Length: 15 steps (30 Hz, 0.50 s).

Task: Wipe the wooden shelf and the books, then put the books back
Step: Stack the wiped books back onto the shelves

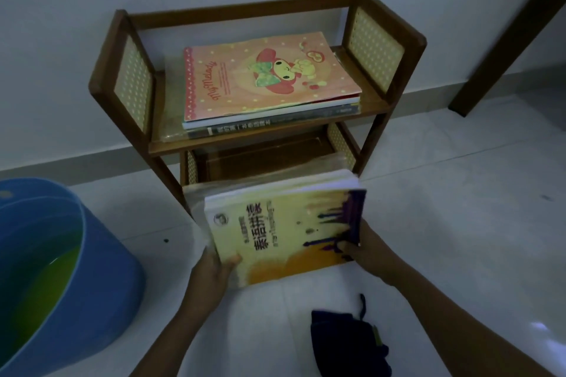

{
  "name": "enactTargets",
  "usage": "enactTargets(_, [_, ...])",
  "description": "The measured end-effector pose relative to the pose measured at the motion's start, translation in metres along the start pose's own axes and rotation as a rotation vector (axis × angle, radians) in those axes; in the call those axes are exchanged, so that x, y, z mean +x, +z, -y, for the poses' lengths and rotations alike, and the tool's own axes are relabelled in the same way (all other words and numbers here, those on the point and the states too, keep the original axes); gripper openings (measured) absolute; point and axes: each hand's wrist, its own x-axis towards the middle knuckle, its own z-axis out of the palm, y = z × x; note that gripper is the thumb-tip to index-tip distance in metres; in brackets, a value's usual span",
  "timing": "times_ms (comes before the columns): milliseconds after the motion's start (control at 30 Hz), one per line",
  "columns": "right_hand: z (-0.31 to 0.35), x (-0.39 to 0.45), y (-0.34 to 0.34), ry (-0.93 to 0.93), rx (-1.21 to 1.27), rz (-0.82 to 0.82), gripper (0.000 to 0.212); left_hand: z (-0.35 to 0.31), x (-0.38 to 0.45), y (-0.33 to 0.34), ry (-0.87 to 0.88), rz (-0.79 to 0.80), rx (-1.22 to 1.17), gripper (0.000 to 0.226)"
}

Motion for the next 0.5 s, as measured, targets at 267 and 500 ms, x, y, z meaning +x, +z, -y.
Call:
enactTargets(267, [0.032, 0.080, -0.010, 0.119, 0.080, -0.112, 0.020, -0.023, 0.081, -0.001, -0.172, -0.015, -0.159, 0.030])
enactTargets(500, [0.018, 0.108, -0.002, 0.255, 0.109, -0.180, 0.037, -0.026, 0.098, 0.004, -0.183, 0.039, -0.249, 0.025])
